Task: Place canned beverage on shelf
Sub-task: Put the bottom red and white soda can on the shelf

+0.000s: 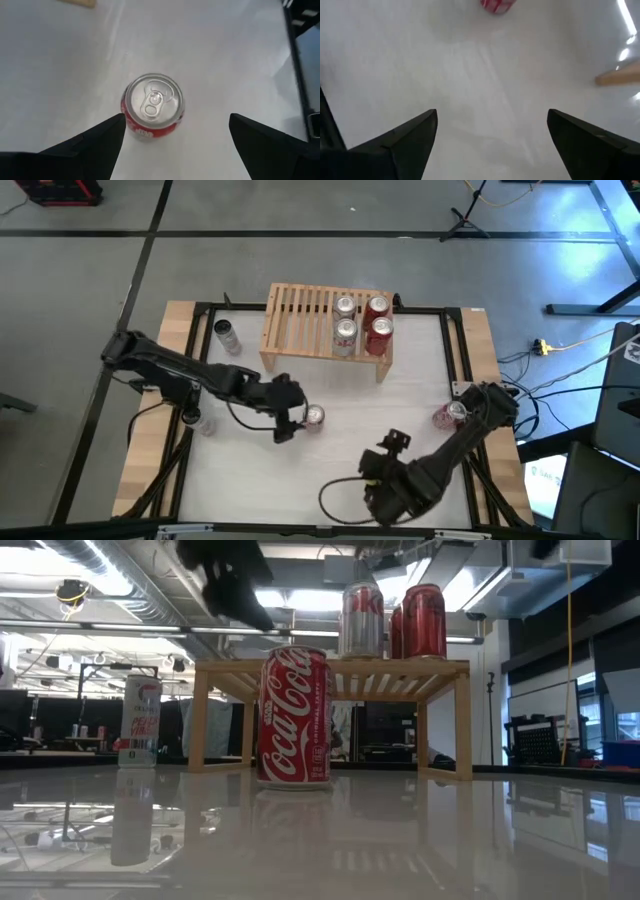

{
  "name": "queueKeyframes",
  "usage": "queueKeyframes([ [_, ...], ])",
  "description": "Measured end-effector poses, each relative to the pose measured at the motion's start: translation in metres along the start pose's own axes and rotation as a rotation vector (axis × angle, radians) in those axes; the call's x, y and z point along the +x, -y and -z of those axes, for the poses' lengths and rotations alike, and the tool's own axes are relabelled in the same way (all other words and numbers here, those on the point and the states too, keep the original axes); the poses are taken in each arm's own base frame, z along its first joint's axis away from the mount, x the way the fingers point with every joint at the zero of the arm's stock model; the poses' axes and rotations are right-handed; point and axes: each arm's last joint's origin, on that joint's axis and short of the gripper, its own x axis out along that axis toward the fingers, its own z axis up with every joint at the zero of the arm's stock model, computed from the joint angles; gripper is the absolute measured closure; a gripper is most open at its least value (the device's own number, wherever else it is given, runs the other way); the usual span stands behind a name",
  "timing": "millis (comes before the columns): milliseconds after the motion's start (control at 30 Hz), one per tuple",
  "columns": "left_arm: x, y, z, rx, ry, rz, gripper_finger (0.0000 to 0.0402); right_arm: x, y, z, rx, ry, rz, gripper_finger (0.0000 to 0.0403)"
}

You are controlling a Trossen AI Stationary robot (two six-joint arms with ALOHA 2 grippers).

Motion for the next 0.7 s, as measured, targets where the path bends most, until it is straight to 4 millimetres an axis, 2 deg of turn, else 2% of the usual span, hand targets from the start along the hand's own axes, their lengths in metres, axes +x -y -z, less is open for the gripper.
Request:
queueKeyframes([
  [267, 0.029, 0.0, 0.004, 0.086, -0.025, -0.054, 0.0053, -0.013, -0.013, 0.031, 0.151, 0.048, -0.014, 0.0039],
  [467, 0.041, 0.0, 0.0, 0.101, 0.025, -0.059, 0.0053, -0.014, -0.017, 0.043, 0.205, 0.047, -0.021, 0.0039],
  [700, 0.059, -0.01, 0.003, 0.103, -0.036, -0.053, 0.0053, -0.012, -0.023, 0.051, 0.244, 0.036, -0.049, 0.0039],
])
